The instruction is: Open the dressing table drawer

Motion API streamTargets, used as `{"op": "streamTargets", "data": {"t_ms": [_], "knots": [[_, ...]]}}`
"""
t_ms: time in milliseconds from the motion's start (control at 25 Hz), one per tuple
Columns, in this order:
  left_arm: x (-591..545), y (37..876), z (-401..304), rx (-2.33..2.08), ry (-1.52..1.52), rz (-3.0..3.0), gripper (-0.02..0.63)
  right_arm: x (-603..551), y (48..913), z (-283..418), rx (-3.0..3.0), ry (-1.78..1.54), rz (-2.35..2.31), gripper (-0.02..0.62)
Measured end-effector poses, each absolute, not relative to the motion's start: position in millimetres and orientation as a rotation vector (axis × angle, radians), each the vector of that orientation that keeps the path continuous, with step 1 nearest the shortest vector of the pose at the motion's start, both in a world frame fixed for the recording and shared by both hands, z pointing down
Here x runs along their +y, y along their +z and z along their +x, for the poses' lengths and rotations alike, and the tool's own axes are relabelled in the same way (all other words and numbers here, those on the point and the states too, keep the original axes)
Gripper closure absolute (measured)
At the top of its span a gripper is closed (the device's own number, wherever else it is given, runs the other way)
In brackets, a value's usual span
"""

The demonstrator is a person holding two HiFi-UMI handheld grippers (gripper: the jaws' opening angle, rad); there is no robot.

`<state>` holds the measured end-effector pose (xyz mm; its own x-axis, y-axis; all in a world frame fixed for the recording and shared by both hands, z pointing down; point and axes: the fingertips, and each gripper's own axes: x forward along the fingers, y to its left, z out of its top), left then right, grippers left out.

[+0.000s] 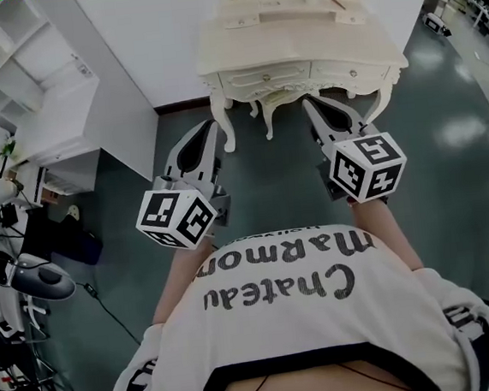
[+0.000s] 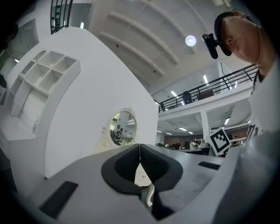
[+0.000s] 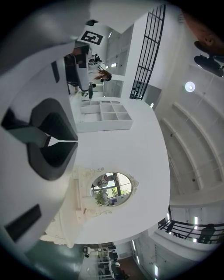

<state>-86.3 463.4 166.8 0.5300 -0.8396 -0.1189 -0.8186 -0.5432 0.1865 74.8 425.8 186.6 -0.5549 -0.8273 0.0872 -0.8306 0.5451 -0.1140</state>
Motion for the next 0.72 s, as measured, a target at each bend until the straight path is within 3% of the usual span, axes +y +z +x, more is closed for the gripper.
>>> {"op": "streamTargets", "data": {"t_ms": [280, 720], "knots": [[469, 213, -90, -1.237, -0.2, 2.661, 0.584, 431, 237, 48, -2.649, 0.296, 1.447, 0.565], [402, 241, -96, -1.28, -0.184, 2.586, 0.583, 363, 270, 37, -2.62, 0.384, 1.356, 0.565]]}}
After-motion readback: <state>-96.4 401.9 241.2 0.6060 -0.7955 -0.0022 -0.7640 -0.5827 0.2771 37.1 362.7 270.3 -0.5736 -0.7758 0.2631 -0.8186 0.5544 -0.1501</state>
